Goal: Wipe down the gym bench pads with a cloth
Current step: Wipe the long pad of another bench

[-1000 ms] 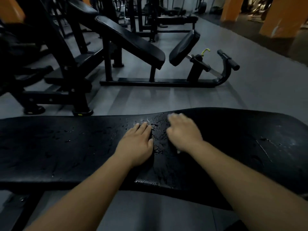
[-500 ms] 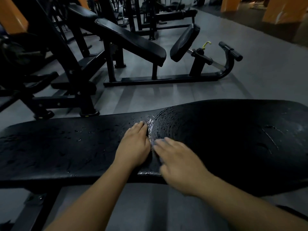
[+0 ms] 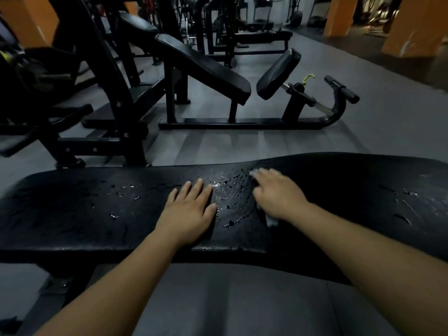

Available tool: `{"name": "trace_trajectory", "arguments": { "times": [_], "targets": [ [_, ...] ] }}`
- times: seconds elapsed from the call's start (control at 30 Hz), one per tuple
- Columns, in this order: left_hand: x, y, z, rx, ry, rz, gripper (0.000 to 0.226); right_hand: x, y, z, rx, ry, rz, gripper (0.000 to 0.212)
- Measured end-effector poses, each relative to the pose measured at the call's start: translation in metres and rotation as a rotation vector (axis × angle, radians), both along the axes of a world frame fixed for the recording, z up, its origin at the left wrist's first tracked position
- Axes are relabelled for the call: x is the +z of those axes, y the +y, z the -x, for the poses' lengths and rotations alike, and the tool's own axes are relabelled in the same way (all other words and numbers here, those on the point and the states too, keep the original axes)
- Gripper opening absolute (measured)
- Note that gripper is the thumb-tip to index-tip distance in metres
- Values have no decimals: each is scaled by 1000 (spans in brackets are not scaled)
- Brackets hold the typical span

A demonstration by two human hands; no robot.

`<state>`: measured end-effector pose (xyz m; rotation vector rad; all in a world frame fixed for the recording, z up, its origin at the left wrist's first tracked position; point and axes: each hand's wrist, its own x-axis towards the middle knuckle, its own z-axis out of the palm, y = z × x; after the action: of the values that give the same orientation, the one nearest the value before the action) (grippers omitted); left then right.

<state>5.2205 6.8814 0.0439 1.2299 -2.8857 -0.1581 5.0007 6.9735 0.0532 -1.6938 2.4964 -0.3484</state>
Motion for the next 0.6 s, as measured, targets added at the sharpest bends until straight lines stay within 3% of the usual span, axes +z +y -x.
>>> {"name": "trace_trajectory", "arguments": {
  "times": [0.1,0.27,0.33,0.47,0.53,0.6],
  "targets": [
    [-2,1,-2,0,16,-4,60,2,-53,-12,-145,-24,28,51],
    [0,-16,-8,-84,40,0,72,-2,13,-77,358,-21,100,64],
    [0,-24,-16,-140,58,23,84,-4,14,-45,278,5,95,63],
    [-3,-25,-23,-153,145,22,76,-3,-57,-13,-77,53,45,56],
    [-5,-26,-21,-122,161,9,79,-7,-61,-50,44,76,61,57],
    [-6,-28,-21,-72,134,34,80,-11,-17,-88,328,77,93,66]
  ]
}}
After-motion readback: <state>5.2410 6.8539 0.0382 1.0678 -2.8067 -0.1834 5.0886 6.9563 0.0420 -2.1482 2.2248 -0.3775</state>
